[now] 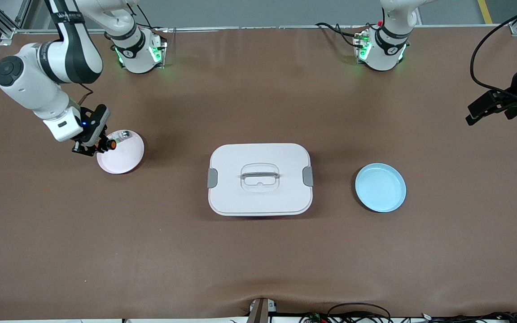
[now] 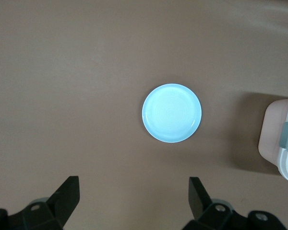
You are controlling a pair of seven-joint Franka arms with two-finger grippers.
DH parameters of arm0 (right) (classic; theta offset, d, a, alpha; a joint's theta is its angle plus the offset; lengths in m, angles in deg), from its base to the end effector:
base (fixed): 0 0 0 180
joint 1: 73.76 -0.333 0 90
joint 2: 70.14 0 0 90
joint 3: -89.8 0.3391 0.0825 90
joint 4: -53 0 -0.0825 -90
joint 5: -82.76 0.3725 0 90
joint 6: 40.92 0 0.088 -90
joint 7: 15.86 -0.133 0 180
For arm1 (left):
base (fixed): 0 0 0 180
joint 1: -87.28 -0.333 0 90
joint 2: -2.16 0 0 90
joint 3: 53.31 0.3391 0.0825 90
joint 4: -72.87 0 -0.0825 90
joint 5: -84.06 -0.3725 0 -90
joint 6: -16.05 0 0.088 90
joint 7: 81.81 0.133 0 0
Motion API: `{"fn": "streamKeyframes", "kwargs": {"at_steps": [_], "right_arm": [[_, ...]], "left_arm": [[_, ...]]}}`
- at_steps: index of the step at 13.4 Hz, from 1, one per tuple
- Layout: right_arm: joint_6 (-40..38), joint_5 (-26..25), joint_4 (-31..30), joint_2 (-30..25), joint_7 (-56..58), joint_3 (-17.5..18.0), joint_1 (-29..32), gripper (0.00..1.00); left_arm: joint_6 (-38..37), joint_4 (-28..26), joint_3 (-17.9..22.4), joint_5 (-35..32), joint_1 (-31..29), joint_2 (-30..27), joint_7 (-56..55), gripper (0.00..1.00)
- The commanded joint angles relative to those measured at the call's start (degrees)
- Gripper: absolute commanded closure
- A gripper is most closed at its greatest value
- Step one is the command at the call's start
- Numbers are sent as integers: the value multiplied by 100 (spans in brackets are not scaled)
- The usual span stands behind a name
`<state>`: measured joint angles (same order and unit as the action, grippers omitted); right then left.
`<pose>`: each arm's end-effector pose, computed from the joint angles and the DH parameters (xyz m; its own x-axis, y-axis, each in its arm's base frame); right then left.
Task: Transfer orange switch to right arm and place
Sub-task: 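Lower the switch with the right gripper onto the white plate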
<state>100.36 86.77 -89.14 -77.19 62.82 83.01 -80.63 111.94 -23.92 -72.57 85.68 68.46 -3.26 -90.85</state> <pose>0.4635 0.0018 0.3510 0.2413 0.9669 0.0831 0.9644 -0.2484 0.0903 0.5241 -0.0158 0.6233 0.9857 0.1515 0.0731 0.1513 -0.9884 0.0087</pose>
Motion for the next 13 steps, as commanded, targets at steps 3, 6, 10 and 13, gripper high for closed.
{"fn": "streamKeyframes", "kwargs": {"at_steps": [3,6,10,13], "right_arm": [[978,-128,-770,-130,139,73,116,100],[1287,-137,-913,53,463,82,133,100],[1997,-137,-1026,589,754,82,370,100],[2455,-137,-1044,1055,1009,90,388,100]], "left_arm": [[299,-113,245,251,87,-134,113,0],[291,-95,1325,216,1254,-117,96,0],[291,-60,2233,155,2224,-64,60,0],[247,-51,2242,137,2198,-73,78,0]]}}
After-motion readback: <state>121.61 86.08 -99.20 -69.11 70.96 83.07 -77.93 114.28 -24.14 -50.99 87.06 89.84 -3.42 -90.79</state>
